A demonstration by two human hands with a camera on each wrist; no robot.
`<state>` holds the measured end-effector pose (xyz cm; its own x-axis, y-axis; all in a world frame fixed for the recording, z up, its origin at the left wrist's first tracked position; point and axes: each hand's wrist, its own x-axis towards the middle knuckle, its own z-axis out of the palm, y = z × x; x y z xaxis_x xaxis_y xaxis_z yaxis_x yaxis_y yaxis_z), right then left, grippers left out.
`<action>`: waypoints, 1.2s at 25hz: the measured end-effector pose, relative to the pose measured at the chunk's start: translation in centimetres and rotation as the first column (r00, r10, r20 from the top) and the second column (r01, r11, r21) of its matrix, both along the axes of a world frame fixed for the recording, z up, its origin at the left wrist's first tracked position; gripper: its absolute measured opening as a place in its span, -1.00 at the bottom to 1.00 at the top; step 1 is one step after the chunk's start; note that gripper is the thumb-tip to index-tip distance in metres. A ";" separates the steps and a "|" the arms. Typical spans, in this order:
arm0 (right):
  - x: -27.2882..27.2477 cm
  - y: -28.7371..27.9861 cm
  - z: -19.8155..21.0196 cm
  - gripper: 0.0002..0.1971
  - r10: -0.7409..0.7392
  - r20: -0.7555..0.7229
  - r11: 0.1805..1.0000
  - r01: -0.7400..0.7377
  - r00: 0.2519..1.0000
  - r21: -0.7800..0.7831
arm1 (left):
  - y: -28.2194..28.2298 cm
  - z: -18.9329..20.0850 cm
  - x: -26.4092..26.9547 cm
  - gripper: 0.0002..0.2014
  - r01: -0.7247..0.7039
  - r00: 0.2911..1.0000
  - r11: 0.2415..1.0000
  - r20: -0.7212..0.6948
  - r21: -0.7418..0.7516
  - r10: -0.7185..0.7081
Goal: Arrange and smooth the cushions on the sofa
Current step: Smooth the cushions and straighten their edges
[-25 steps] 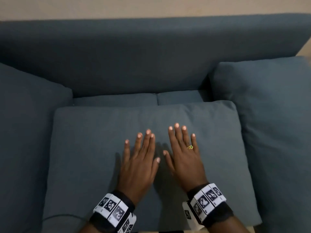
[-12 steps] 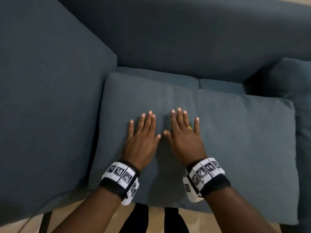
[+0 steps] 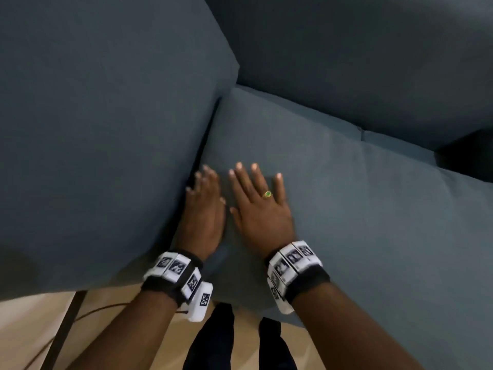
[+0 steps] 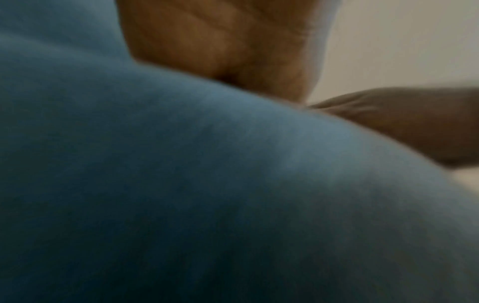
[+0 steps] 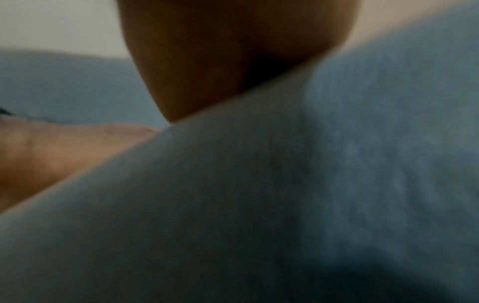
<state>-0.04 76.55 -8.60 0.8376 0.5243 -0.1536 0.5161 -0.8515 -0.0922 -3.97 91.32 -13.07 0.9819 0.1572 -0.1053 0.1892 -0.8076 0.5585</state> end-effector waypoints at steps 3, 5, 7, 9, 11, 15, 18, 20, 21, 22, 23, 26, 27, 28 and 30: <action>-1.6 1.1 -0.4 -0.35 0.021 0.019 0.999 -0.021 1.000 0.025 | 1.4 -1.9 -2.1 -0.36 -0.040 0.999 0.997 -0.022 -0.060 0.039; -2.9 0.1 -0.1 -0.36 0.011 0.088 0.994 -0.021 0.996 0.108 | 1.8 -1.1 -3.1 -0.40 -0.133 0.991 0.991 -0.014 -0.018 0.133; -4.6 -1.1 -0.9 -0.30 -0.005 0.122 0.998 -0.002 0.993 0.058 | 0.1 -1.0 -4.5 -0.28 -0.021 0.998 1.000 -0.052 0.018 0.022; -6.6 -2.0 -1.0 -0.24 0.004 0.082 0.999 -0.007 0.997 0.043 | -0.6 -1.4 -6.6 -0.27 0.006 1.000 1.000 -0.017 0.002 -0.006; -7.2 -2.4 0.4 -0.32 -0.025 0.177 0.989 -0.001 0.984 0.148 | -0.1 -0.5 -6.6 -0.34 -0.126 0.984 0.990 0.116 -0.059 0.132; -8.8 -6.6 -0.3 -0.25 -0.150 0.122 0.989 0.150 0.981 0.011 | -5.1 0.3 -7.7 -0.36 0.165 0.984 0.979 0.051 0.122 -0.172; -9.5 -9.4 -0.1 -0.25 -0.128 0.066 0.990 0.123 0.990 0.072 | -7.3 1.4 -6.5 -0.35 0.025 0.996 0.993 0.081 0.113 -0.034; -9.7 -12.2 0.7 -0.30 -0.163 0.114 0.983 0.151 0.980 0.103 | -9.5 3.0 -6.1 -0.34 0.091 0.982 0.978 0.146 0.186 -0.119; -9.8 -14.0 0.3 -0.28 -0.202 0.123 0.978 0.195 0.972 0.067 | -11.5 2.8 -6.3 -0.33 0.203 0.962 0.945 0.126 0.255 -0.241; -9.9 -16.1 0.0 -0.24 -0.235 0.095 0.972 0.235 0.967 0.017 | -13.6 2.3 -6.8 -0.31 0.310 0.933 0.893 0.076 0.327 -0.352; -10.1 -17.7 -0.2 -0.18 -0.242 0.045 0.970 0.242 0.969 0.003 | -15.4 2.0 -7.4 -0.29 0.334 0.929 0.878 0.035 0.343 -0.367; -10.5 -21.0 0.9 -0.22 -0.272 0.089 0.957 0.259 0.958 0.134 | -19.5 1.9 -8.0 -0.31 0.224 0.965 0.893 0.042 0.390 -0.260; -10.6 -22.7 1.2 -0.24 -0.314 0.114 0.943 0.295 0.943 0.156 | -21.2 2.4 -8.1 -0.33 0.248 0.951 0.871 0.067 0.425 -0.303; -10.9 -24.5 1.0 -0.25 -0.357 0.113 0.929 0.340 0.927 0.142 | -23.1 2.6 -8.2 -0.35 0.317 0.923 0.854 0.070 0.412 -0.377; -11.2 -28.3 0.4 -0.22 -0.408 0.019 0.912 0.406 0.913 0.060 | -26.7 2.6 -7.7 -0.36 0.461 0.863 0.788 -0.002 0.407 -0.504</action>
